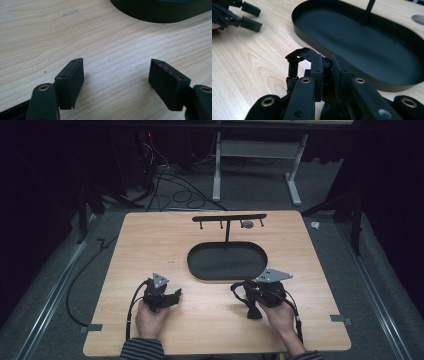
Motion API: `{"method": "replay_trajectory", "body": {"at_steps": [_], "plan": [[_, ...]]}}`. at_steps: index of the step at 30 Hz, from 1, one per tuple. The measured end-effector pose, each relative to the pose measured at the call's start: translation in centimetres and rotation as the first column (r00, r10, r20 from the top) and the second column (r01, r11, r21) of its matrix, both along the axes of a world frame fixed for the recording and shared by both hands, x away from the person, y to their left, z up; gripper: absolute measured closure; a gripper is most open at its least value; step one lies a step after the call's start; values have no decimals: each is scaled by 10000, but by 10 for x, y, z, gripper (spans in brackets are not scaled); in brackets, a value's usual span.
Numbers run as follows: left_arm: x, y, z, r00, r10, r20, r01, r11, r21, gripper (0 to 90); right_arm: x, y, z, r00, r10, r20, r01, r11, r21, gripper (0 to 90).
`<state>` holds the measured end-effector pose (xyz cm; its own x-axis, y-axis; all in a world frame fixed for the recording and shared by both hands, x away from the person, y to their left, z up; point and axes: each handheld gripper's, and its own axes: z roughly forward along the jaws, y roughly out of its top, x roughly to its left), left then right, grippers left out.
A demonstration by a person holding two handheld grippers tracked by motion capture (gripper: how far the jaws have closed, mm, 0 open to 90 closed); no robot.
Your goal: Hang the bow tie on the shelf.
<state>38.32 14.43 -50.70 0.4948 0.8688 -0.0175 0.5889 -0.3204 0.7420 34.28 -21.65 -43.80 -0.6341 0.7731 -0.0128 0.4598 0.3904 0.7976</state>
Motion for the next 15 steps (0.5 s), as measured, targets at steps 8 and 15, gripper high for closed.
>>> {"method": "replay_trajectory", "body": {"at_steps": [8,15], "plan": [[0,0,0,10000,-8,0,8,10000,2,289,0,-4,14,9992,-207,350,203,9997,108,817],[0,0,0,10000,-10,1,10,10000,2,289,0,-9,24,9972,-359,652,347,9992,199,817]]}}
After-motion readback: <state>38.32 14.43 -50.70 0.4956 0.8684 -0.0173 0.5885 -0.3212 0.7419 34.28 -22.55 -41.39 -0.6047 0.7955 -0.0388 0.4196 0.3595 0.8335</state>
